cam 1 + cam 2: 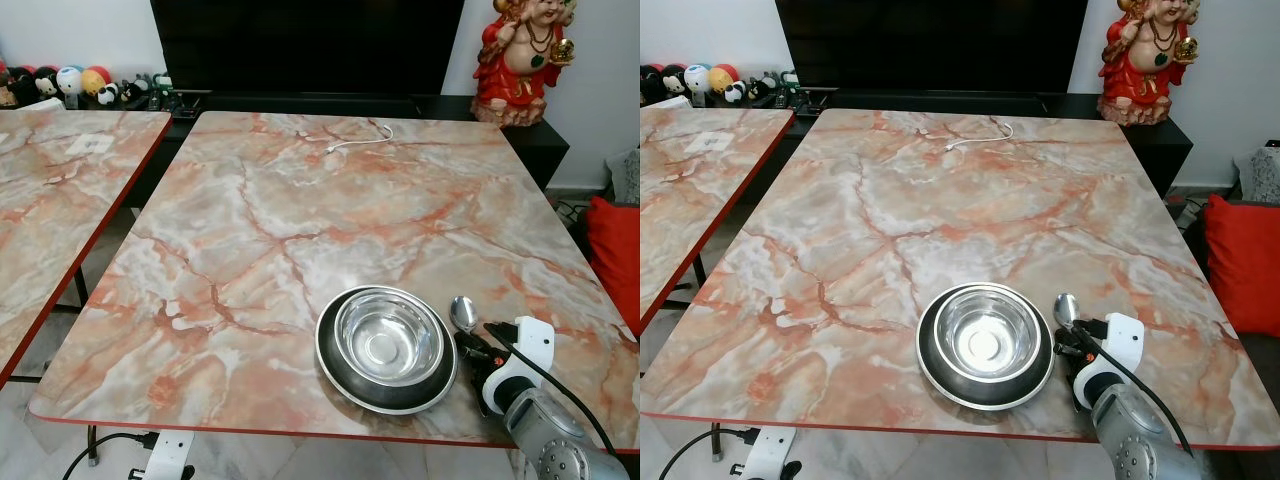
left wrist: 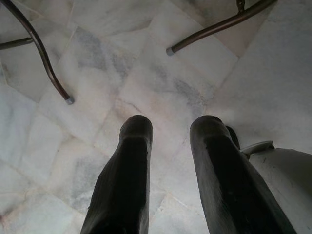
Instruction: Setting the table
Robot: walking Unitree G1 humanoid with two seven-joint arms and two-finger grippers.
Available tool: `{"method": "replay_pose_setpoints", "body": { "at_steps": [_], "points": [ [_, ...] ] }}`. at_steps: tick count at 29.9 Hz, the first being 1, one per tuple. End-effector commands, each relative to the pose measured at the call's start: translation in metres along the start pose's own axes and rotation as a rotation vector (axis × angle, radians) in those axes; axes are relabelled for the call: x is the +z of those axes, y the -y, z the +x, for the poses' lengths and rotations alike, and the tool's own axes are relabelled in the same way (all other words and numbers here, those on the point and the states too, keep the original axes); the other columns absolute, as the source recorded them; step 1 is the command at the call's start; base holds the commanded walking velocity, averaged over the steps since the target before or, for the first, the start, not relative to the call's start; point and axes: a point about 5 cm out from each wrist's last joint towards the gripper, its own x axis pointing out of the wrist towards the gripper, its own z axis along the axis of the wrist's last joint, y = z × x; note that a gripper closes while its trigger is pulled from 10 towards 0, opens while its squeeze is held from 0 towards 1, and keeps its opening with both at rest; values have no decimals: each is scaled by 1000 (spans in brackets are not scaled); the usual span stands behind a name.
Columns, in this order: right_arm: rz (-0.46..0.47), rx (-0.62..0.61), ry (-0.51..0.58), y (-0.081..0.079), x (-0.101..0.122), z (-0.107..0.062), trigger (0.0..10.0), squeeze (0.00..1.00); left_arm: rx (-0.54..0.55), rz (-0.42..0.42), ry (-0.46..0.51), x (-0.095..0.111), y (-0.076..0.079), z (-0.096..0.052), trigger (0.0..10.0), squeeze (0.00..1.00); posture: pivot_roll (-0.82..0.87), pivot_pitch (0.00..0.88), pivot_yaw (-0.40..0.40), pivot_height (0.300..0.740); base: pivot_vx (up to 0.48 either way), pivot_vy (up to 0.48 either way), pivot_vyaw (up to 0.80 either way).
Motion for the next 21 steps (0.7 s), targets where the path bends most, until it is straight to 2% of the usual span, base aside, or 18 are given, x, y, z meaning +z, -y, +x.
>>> {"method": "replay_pose_setpoints", "body": {
  "at_steps": [1,4,21],
  "points": [
    [-7,6,-15,-1,-2,2,10000,0,-5,-3,-10,-3,2,-1,10000,0,32,19,-37,740,0,0,0],
    [-31,0,-21,-2,-4,3,10000,0,-3,-3,-11,-4,1,-1,10000,0,37,23,-36,740,0,0,0],
    [-39,-55,-32,7,-9,5,10000,0,-2,4,-8,-3,0,-1,10000,0,39,22,-27,740,0,0,0]
  ]
}}
